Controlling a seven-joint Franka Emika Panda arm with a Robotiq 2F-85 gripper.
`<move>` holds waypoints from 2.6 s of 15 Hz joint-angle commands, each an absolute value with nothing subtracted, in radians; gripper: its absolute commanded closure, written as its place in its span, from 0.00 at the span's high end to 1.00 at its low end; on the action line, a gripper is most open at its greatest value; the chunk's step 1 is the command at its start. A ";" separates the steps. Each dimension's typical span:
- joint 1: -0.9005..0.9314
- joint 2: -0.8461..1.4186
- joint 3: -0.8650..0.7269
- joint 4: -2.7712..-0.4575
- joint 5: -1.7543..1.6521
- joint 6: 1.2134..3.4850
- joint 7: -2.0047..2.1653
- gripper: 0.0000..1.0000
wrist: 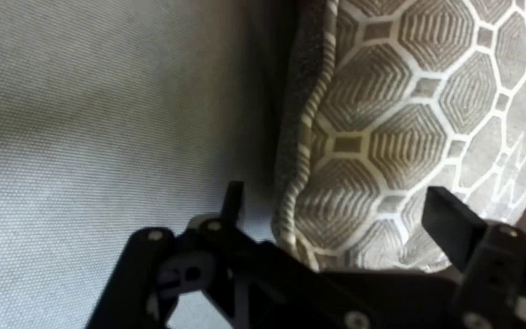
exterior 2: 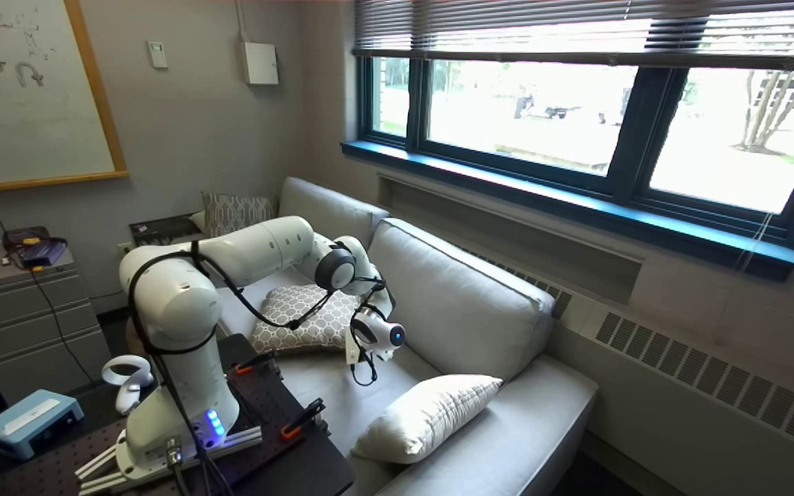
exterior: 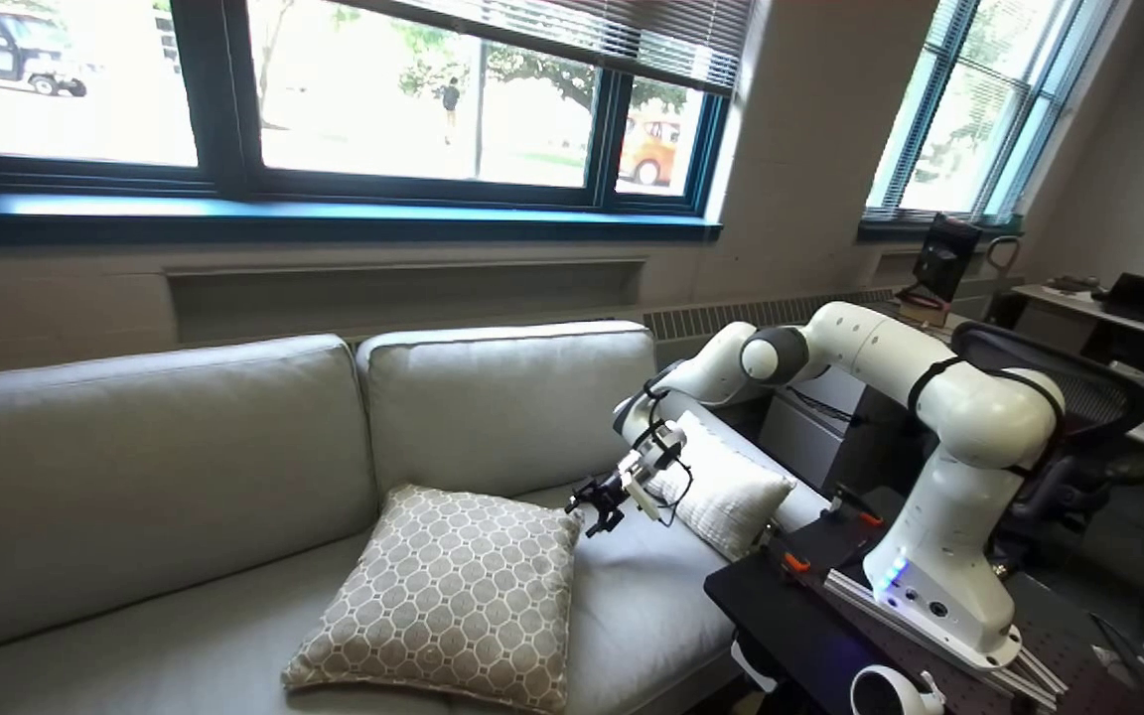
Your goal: Move the pillow in the middle of the couch to the right side
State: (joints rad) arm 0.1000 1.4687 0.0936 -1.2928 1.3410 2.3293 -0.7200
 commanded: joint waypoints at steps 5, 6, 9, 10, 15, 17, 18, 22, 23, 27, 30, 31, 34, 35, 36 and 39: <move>0.097 1.469 0.147 -1.288 1.202 2.322 -0.701 1.00; 0.101 1.468 0.156 -1.281 1.189 2.319 -0.698 1.00; 0.161 1.467 0.111 -1.246 1.221 2.264 -0.704 1.00; 0.171 1.466 0.105 -1.242 1.221 2.251 -0.705 1.00; 0.133 1.465 0.155 -1.231 1.115 2.284 -0.689 1.00; 0.127 1.465 0.161 -1.223 1.088 2.286 -0.684 1.00; 0.124 1.465 0.165 -1.221 1.076 2.286 -0.684 1.00; 0.126 1.465 0.159 -1.212 1.004 2.260 -0.677 0.60; 0.123 1.465 0.164 -1.209 0.983 2.262 -0.673 0.52; 0.124 1.465 0.169 -1.201 0.931 2.268 -0.653 0.21; 0.124 1.465 0.179 -1.192 0.897 2.270 -0.642 0.01; 0.171 1.465 0.123 -1.179 0.965 2.234 -0.663 0.00; 0.133 1.465 0.203 -1.180 0.842 2.269 -0.626 0.02; 0.136 1.465 0.208 -1.173 0.815 2.268 -0.617 0.02; 0.172 1.428 0.166 -1.205 0.832 2.219 -0.604 0.02; 0.198 1.266 0.157 -1.413 0.834 2.298 -0.624 0.02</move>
